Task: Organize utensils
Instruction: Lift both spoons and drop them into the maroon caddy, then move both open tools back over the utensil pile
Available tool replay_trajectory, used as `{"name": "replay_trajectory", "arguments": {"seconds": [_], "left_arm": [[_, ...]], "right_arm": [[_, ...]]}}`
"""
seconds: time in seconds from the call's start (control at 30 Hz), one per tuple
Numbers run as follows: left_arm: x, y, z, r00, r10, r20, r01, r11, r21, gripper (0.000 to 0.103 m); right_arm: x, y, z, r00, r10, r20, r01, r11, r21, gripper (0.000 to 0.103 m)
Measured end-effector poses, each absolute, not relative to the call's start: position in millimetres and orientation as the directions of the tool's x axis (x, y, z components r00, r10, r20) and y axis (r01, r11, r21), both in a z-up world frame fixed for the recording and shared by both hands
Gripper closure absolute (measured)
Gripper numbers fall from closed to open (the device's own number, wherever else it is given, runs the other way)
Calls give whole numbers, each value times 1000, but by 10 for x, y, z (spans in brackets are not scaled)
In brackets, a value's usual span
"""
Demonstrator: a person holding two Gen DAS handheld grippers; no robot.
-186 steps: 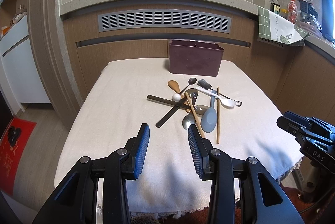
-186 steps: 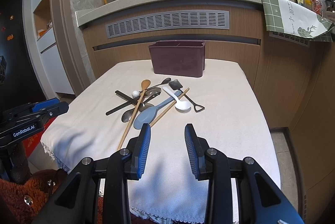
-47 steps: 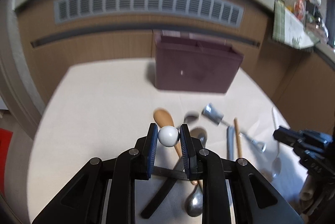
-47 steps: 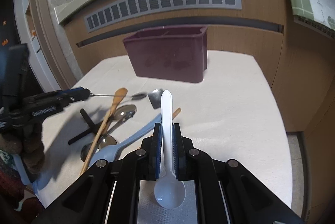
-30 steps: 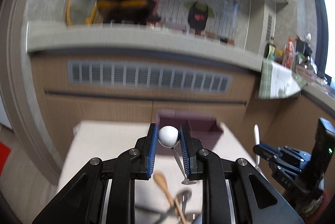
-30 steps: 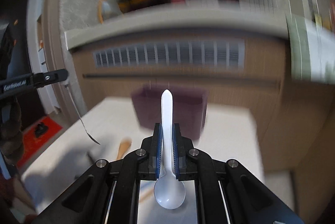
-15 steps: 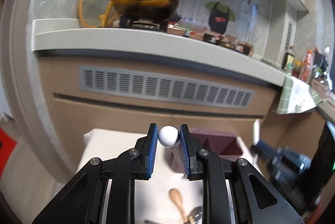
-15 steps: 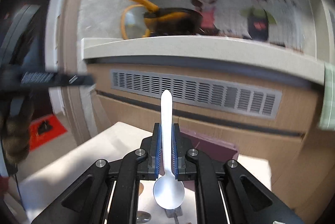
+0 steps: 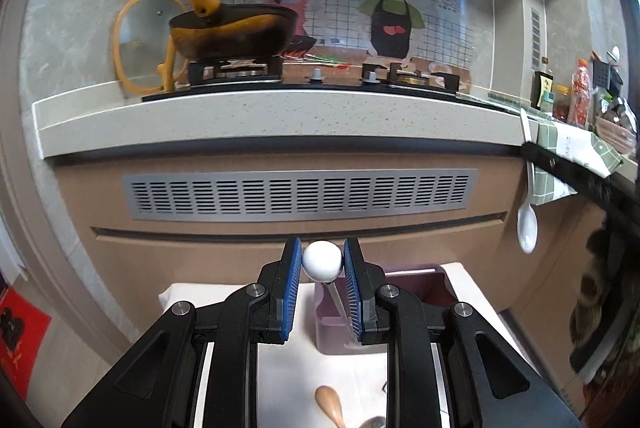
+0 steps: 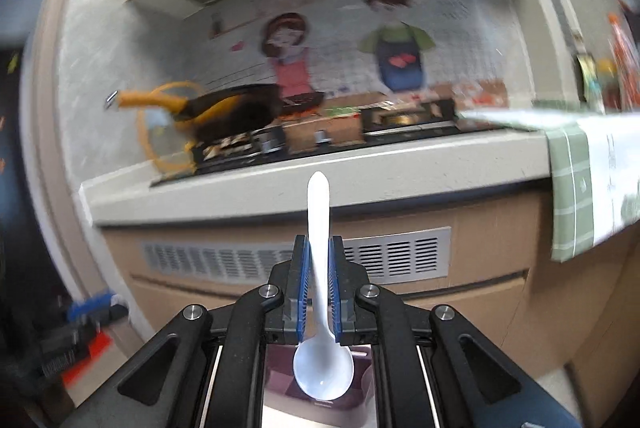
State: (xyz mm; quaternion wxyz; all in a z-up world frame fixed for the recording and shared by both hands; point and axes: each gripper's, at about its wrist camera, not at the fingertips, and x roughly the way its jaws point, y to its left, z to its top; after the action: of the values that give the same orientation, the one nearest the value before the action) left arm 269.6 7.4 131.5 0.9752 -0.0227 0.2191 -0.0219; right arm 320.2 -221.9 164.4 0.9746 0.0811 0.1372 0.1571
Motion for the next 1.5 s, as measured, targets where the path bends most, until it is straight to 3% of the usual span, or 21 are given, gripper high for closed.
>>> {"name": "replay_trajectory", "arguments": {"seconds": [0.1, 0.53, 0.77, 0.87, 0.93, 1.03, 1.37, 1.5], "left_arm": [[2849, 27, 1334, 903, -65, -424, 51, 998, -44, 81], [3690, 74, 793, 846, -212, -489, 145, 974, -172, 81], [3911, 140, 468, 805, -233, -546, 122, 965, -231, 81], [3970, 202, 378, 778, -298, -553, 151, 944, -295, 75], [3959, 229, 353, 771, -316, -553, 156, 936, -317, 60], [3843, 240, 371, 792, -299, -533, 151, 941, -303, 57], [3233, 254, 204, 801, -199, -565, 68, 967, -244, 57], [2898, 205, 71, 807, -94, -583, 11, 990, -144, 57]], "right_arm": [[3396, -2351, 1643, 910, 358, -210, -306, 920, 243, 94], [3811, -2012, 685, 864, 351, -362, -316, 936, 155, 94], [3887, -1889, 453, 867, 346, -359, -316, 938, 141, 94], [3890, -1865, 425, 871, 349, -345, -320, 937, 139, 94], [3851, -1855, 410, 867, 362, -343, -334, 932, 139, 93], [3776, -1897, 387, 858, 376, -350, -343, 926, 156, 85], [3443, -1959, 344, 851, 360, -382, -331, 933, 141, 84], [3226, -1952, 264, 811, 390, -436, -359, 920, 156, 84]]}}
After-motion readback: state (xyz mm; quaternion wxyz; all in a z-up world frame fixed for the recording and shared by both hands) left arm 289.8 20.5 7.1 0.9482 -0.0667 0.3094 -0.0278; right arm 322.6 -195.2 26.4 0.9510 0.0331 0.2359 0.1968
